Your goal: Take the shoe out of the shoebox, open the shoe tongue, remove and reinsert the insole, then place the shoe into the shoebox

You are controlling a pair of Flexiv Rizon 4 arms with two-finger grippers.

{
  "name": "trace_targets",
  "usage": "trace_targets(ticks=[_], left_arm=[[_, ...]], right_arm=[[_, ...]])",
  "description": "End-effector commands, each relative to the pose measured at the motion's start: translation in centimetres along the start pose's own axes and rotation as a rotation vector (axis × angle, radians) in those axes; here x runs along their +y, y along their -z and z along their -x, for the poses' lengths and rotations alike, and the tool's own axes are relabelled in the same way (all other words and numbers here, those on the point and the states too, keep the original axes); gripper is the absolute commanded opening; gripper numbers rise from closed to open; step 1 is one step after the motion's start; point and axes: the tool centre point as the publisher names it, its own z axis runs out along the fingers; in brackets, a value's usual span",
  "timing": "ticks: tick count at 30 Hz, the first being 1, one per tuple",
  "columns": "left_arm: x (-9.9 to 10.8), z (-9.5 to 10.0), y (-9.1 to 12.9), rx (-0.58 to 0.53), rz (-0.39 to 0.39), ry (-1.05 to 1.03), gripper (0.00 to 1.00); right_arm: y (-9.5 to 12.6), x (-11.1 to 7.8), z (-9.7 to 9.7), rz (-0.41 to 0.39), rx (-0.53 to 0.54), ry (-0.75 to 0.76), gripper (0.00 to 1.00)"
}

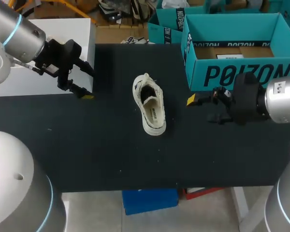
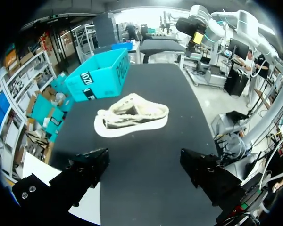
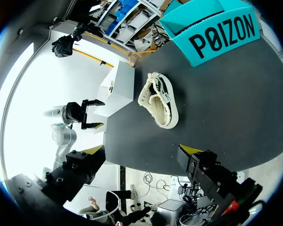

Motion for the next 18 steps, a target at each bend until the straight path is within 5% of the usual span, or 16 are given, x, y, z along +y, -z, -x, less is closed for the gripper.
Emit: trace_targets(ticks=[1,12,18], left_arm=[[1.1,-0.8,0.2,-0.068,-0.037,0.012,1.00],[1.3,-0.7,0.2,-0.050,-0.039,0.016,1.00],[1.3,-0.7,0.2,-0.050,-0.039,0.016,1.00]], right_arm=[[-0.1,0.0,0.0,0.001,-0.001,0.000,1.00],[-0.1,0.0,0.0,0.001,-0.001,0.000,1.00],[-1.1,3.5,-0.9,-0.181,-0.114,0.094,1.00]])
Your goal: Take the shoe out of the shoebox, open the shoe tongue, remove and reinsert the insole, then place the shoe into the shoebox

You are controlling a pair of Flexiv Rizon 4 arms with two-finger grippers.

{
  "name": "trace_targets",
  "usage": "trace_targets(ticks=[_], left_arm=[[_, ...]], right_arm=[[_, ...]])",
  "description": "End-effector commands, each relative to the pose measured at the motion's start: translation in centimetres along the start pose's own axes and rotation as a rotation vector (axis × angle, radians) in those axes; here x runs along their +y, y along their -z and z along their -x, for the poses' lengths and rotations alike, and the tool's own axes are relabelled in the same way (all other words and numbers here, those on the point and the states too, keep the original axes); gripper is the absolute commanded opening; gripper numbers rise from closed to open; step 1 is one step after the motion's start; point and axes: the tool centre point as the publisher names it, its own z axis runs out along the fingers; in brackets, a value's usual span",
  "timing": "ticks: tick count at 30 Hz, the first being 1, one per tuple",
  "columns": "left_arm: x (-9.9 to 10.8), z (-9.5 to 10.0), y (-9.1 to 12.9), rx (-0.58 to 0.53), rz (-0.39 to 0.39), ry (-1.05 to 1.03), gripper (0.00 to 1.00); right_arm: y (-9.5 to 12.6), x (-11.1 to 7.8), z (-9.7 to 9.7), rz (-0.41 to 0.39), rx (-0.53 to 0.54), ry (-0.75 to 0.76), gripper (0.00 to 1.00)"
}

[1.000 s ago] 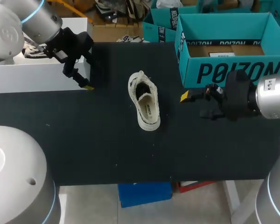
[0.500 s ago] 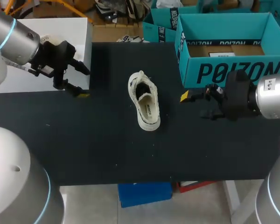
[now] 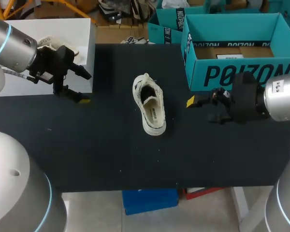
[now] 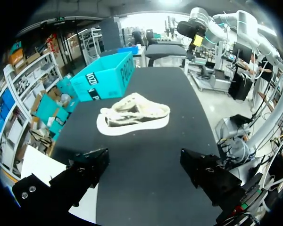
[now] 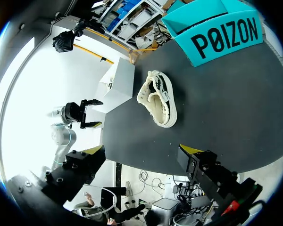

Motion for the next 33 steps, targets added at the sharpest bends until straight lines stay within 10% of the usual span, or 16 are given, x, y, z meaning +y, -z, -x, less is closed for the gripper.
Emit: trace_targets(ticks=[1,15,33], left_arm=[[0.1,-0.1,-0.1,-0.004,-0.001,-0.002,1.00],[0.1,-0.1,-0.1,-0.004,-0.001,-0.002,1.00],[0.1,-0.1,-0.1,-0.004,-0.001,-0.002,1.00]], right_arm=[[-1.1,4.1,-1.3,-0.178,-0.110,0.057,1.00],[-6.4,10.4,-1.8,-0.466,-0.469,0.259,1.00],[-10.4,13.2,-1.4,-0.502,-0.649,0.374,1.00]])
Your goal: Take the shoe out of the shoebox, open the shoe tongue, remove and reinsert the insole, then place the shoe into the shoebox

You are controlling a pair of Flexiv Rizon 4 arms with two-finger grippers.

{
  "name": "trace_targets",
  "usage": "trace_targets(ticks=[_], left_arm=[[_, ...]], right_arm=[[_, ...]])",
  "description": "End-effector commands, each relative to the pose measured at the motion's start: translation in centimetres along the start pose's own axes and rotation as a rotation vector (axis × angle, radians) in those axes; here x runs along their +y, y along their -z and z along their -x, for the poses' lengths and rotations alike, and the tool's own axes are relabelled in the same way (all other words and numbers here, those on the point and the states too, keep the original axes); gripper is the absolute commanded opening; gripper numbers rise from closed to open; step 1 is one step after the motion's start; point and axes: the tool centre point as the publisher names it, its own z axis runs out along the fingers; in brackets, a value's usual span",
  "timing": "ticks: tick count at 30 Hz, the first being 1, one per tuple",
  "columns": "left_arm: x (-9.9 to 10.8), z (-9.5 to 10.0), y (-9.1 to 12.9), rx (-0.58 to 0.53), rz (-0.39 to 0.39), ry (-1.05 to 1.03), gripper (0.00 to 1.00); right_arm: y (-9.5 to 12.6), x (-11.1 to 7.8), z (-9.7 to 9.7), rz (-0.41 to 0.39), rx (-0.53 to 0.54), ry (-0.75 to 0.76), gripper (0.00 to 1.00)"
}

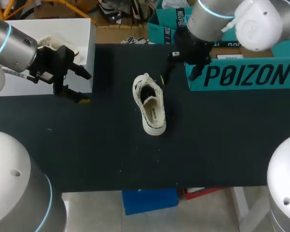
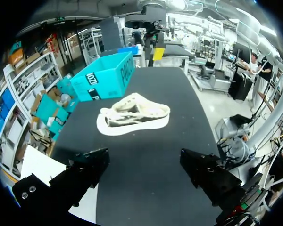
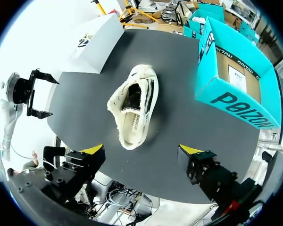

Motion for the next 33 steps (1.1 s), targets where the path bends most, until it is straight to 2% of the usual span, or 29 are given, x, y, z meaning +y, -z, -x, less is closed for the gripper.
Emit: trace_targets(ticks=[1,17,24,33], left_arm=[[0.1,-0.1,-0.1,-0.005,0.000,-0.002,1.00],[0.1,-0.1,-0.1,-0.005,0.000,-0.002,1.00],[0.1,-0.1,-0.1,-0.005,0.000,-0.002,1.00],[0.1,-0.1,-0.1,-0.005,0.000,-0.002,1.00]], right_arm=[[-0.2,2.1,-0.5,-0.132,-0.098,-0.004,1.00],[-0.3,2.3,-0.6,-0.132,-0.092,0.000,1.00],[-1.7,3.4,-0.6,-0.185,-0.149,0.036,1.00],[-3.8,4.1,0.0,-0.195,-0.201,0.011,1.00]])
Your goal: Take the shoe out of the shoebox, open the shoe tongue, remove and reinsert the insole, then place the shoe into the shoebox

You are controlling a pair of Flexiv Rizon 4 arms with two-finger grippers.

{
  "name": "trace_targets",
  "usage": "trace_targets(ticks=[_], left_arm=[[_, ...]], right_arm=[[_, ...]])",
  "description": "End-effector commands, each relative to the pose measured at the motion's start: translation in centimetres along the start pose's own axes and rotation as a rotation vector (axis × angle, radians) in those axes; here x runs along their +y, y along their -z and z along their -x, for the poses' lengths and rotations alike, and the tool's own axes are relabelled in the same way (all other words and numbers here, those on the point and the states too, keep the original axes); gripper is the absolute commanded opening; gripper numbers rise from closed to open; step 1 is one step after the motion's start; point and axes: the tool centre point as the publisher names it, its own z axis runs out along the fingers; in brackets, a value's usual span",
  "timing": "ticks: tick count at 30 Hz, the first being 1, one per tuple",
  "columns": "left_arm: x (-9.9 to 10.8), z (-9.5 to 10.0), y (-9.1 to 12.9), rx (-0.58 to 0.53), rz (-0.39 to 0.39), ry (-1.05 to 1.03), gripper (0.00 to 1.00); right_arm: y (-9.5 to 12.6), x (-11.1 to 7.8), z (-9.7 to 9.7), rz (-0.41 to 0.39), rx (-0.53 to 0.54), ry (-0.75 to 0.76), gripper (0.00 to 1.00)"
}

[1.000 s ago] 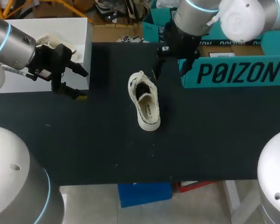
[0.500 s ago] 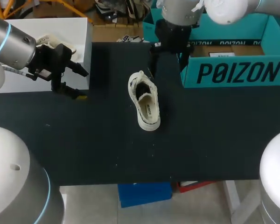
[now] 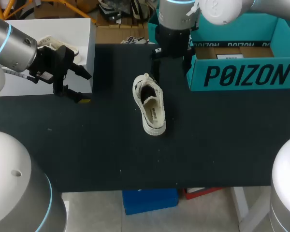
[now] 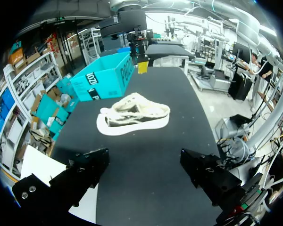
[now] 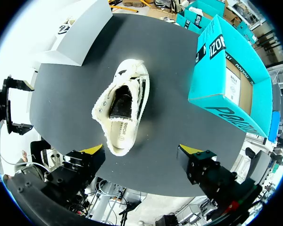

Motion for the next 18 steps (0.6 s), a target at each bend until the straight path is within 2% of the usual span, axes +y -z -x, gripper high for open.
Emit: trace_targets(ticks=[1,13,16,17,18], left_arm=[[0.1,-0.1,-0.1,-0.006,-0.001,-0.002,1.00],[0.1,-0.1,-0.1,-0.006,-0.001,-0.002,1.00],[0.1,-0.1,-0.1,-0.006,-0.001,-0.002,1.00],[0.1,-0.1,-0.1,-0.006,-0.001,-0.002,1.00],[0.1,-0.1,-0.1,-0.006,-0.001,-0.002,1.00]], right_arm=[[-1.2,1.1,-0.2,-0.026,-0.025,-0.011,1.00],[-4.5,2.0,0.8,-0.025,-0.059,-0.041,1.00],[-5.2,2.2,0.9,-0.022,-0.057,-0.050,0.87],[-5.4,2.2,1.0,-0.022,-0.056,-0.052,0.87],[-5.7,2.3,1.0,-0.022,-0.056,-0.055,0.75]])
